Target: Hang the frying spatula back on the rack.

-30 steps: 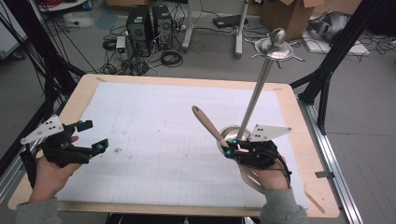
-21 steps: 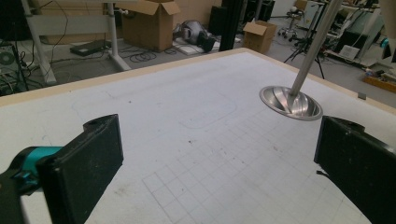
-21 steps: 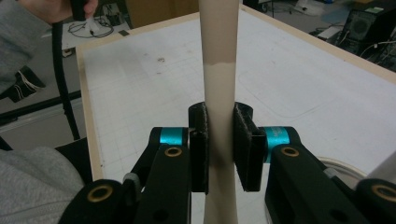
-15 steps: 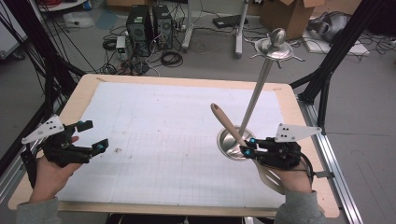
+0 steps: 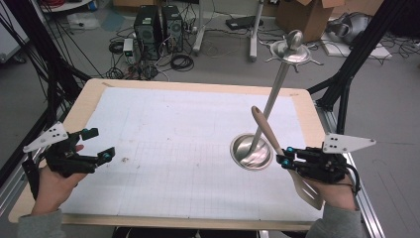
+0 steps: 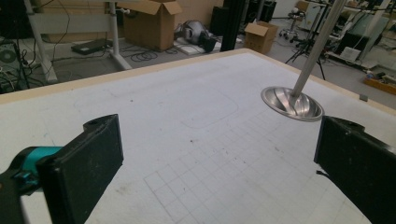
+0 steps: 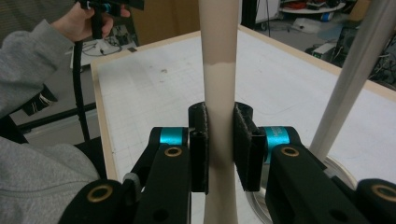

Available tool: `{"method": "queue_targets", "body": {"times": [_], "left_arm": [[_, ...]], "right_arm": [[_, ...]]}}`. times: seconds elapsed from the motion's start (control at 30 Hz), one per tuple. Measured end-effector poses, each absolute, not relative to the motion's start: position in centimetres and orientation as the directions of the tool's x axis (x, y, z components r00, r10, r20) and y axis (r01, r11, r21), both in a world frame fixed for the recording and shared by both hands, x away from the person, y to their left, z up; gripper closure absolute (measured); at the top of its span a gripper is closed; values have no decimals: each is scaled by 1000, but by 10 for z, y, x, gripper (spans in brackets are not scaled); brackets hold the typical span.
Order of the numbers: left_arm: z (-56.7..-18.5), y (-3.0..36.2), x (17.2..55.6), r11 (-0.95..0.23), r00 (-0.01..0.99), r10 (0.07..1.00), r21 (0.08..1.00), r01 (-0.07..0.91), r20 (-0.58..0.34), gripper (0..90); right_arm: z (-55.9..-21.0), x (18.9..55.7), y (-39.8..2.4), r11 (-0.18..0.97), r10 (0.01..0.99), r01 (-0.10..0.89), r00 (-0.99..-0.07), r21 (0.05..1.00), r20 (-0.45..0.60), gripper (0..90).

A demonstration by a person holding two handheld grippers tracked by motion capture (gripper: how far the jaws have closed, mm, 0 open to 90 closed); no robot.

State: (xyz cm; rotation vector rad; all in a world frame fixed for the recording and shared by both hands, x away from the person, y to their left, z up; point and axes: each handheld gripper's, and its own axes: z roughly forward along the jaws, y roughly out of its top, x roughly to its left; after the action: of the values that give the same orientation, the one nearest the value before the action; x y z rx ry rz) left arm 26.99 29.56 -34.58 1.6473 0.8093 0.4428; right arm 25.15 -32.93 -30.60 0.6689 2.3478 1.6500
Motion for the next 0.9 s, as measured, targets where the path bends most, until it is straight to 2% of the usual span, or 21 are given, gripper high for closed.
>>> {"method": "queue_targets", "body": {"times": [0.2, 0.9], "left_arm": [[-345, 293, 270, -75, 688, 713, 961, 267, -135, 18], [-348, 289, 275, -82, 696, 704, 958, 275, -140, 18]], "right_arm": [[-302, 244, -344, 303, 483, 253, -872, 919, 81, 783], [-271, 225, -391, 269, 571, 252, -819, 930, 58, 783]]}}
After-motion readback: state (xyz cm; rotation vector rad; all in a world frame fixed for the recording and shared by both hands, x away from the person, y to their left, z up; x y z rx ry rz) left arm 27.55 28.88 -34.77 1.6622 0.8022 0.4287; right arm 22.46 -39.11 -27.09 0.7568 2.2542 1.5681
